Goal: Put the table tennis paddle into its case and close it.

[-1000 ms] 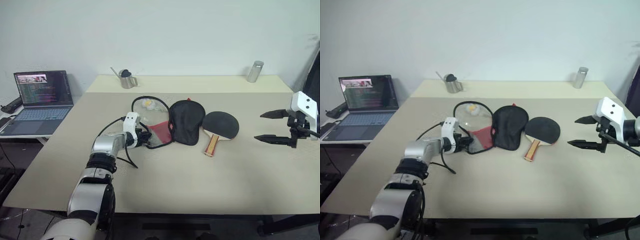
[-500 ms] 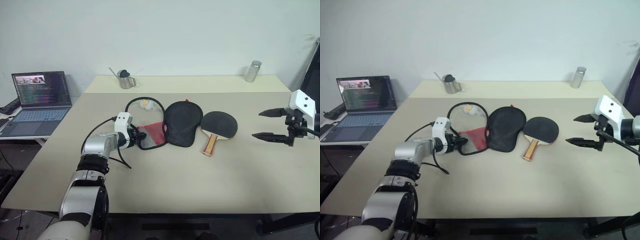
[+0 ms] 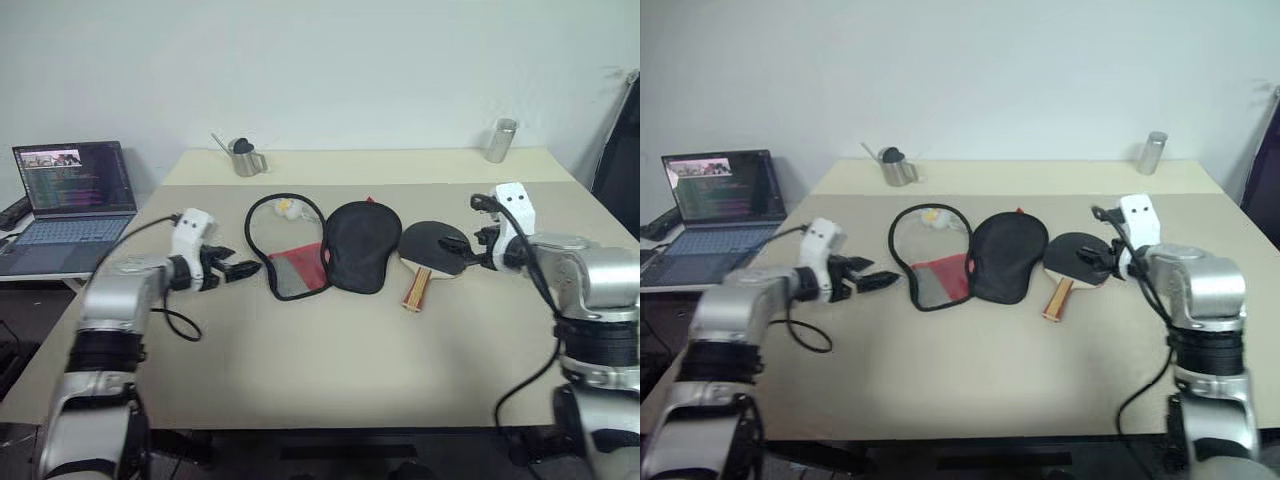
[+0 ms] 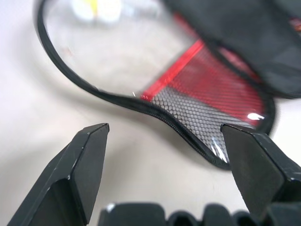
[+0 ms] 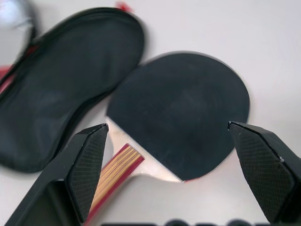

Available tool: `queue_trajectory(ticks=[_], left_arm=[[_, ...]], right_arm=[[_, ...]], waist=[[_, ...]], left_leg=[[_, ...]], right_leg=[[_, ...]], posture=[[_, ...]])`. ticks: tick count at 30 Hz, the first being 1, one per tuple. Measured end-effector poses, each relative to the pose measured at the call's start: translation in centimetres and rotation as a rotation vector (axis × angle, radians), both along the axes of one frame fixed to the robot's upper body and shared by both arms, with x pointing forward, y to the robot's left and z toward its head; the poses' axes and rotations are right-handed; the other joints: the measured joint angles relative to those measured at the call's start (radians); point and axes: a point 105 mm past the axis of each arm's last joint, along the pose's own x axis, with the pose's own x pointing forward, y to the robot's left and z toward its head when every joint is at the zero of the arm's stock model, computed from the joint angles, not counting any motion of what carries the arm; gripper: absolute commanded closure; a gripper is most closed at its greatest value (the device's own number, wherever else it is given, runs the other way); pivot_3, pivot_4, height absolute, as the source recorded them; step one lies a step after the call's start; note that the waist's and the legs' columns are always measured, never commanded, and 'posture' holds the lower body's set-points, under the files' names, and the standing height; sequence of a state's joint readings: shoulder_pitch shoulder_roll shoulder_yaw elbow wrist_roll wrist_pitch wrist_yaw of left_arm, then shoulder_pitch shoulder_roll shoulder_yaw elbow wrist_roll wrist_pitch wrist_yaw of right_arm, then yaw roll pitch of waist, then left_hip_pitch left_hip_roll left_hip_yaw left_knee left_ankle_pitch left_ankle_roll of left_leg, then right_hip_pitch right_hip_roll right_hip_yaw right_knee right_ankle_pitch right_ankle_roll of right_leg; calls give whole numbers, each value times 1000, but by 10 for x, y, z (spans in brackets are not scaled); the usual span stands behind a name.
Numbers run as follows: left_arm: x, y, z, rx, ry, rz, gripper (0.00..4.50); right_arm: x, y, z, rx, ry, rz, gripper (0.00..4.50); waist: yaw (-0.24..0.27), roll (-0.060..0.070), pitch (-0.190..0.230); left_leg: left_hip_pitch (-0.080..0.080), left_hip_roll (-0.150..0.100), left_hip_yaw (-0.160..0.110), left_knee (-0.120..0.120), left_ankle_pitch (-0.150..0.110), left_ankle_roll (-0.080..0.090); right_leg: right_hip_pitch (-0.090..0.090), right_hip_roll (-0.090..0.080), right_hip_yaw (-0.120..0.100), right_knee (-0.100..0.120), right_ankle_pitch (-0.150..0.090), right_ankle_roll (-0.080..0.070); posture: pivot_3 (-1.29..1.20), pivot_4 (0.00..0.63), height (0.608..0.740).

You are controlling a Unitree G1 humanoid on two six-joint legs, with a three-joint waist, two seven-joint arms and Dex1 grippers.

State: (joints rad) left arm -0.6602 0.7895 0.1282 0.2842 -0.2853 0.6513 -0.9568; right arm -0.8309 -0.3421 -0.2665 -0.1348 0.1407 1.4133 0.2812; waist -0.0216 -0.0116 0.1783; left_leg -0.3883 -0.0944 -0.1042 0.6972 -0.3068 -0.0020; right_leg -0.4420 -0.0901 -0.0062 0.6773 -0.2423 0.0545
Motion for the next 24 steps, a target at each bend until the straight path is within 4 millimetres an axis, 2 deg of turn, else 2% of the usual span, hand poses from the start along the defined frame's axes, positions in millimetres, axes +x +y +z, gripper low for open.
queue_trajectory(ticks=[2,5,9,12,16,24], left_arm=[[-6,-1,4,-4,-29,-42,362],[-10,-6,-1,-6,-31,-86,362],[-13,-24,-3,-32,-42,-150,362],[-15,-32,-6,-36,-37,-169,362],[-19,-32,-14,-39,-11,-168,362],[-22,-34,-15,-46,-2,-160,362]], right_arm=[[0,12,0,62,20,-58,0],[0,29,3,110,36,-126,0],[0,48,-19,138,153,-225,0],[-1,47,-38,112,240,-293,0],[-1,42,-55,91,315,-361,0],[8,47,-57,106,324,-366,0]], waist=[[1,1,-1],[-2,1,-1],[-7,1,-2],[-10,1,-2],[-17,1,-2],[-33,1,-3]], left_leg=[[0,0,0,0,0,0],[0,0,0,0,0,0],[1,0,0,0,0,0],[1,0,0,0,0,0],[1,0,0,-1,0,0],[5,0,2,-2,0,0]], right_leg=[[0,0,0,1,0,0],[0,0,0,2,0,0],[0,0,0,2,0,0],[0,0,1,3,0,0],[-1,1,2,3,0,0],[0,2,5,3,0,-1]], posture=[[0,150,740],[0,150,740],[0,150,740],[0,150,740],[0,150,740],[0,150,740]])
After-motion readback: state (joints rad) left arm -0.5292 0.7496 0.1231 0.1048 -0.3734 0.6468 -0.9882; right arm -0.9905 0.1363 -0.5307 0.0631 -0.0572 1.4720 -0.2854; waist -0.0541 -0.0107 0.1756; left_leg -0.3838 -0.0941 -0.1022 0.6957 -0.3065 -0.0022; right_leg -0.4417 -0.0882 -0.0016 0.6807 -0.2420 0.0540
